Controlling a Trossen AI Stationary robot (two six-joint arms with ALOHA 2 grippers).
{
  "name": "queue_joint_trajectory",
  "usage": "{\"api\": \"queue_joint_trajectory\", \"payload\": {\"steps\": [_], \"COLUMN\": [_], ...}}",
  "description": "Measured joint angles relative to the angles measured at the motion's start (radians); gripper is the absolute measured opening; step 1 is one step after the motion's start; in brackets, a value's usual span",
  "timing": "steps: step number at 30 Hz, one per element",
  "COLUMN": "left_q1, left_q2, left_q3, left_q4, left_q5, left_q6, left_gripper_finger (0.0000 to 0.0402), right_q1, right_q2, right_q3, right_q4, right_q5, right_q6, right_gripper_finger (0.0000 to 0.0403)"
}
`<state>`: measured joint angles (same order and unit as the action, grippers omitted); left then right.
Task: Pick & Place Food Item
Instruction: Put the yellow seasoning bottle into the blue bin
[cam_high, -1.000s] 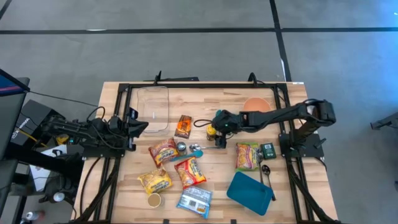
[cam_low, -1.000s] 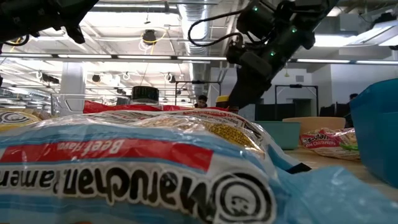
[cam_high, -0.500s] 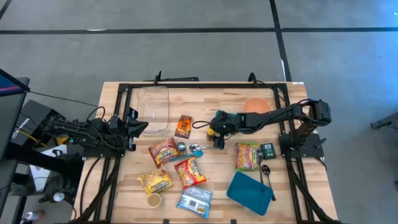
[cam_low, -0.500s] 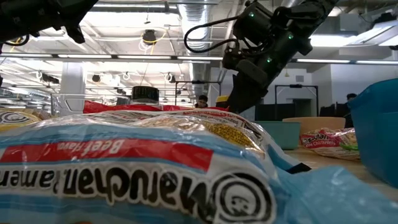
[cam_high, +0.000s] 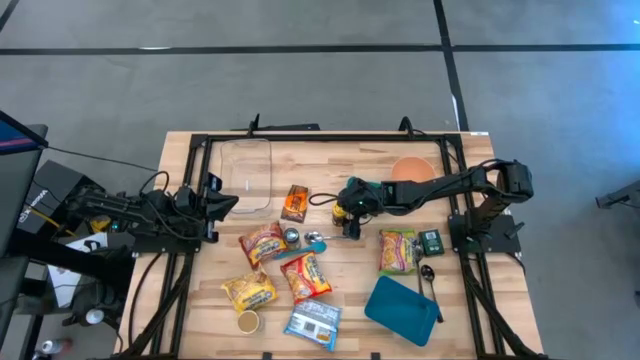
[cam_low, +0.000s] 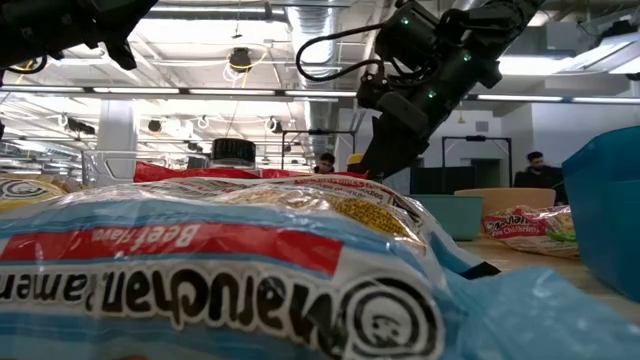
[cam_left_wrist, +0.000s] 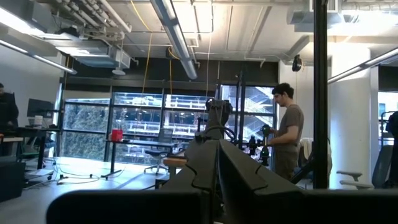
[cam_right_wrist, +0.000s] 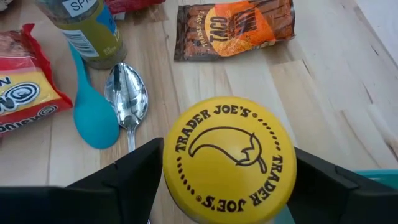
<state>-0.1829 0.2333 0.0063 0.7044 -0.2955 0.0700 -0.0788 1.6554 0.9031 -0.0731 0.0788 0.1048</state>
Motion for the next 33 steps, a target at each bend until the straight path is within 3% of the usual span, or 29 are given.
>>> {"api": "queue_joint_trajectory", "payload": {"steps": [11, 20, 33], "left_q1": [0.000, 0.000, 0.000], "left_q2": [0.000, 0.000, 0.000], "left_q3": [0.000, 0.000, 0.000], "left_q4": [0.000, 0.000, 0.000], "left_q5": [0.000, 0.000, 0.000], "left_q6": [0.000, 0.000, 0.000], "left_gripper_finger": [0.0013, 0.0013, 0.0013], "right_q1": [0.000, 0.000, 0.000], "right_q2": [-0.001, -0.001, -0.001], "right_q3": [0.000, 0.000, 0.000], "right_q4": [0.001, -0.002, -0.001], "right_q5": [0.001, 0.018, 0.024], "right_q6": [0.000, 0.000, 0.001], "right_gripper_finger": [0.0218, 0.0237, 0.0217]}}
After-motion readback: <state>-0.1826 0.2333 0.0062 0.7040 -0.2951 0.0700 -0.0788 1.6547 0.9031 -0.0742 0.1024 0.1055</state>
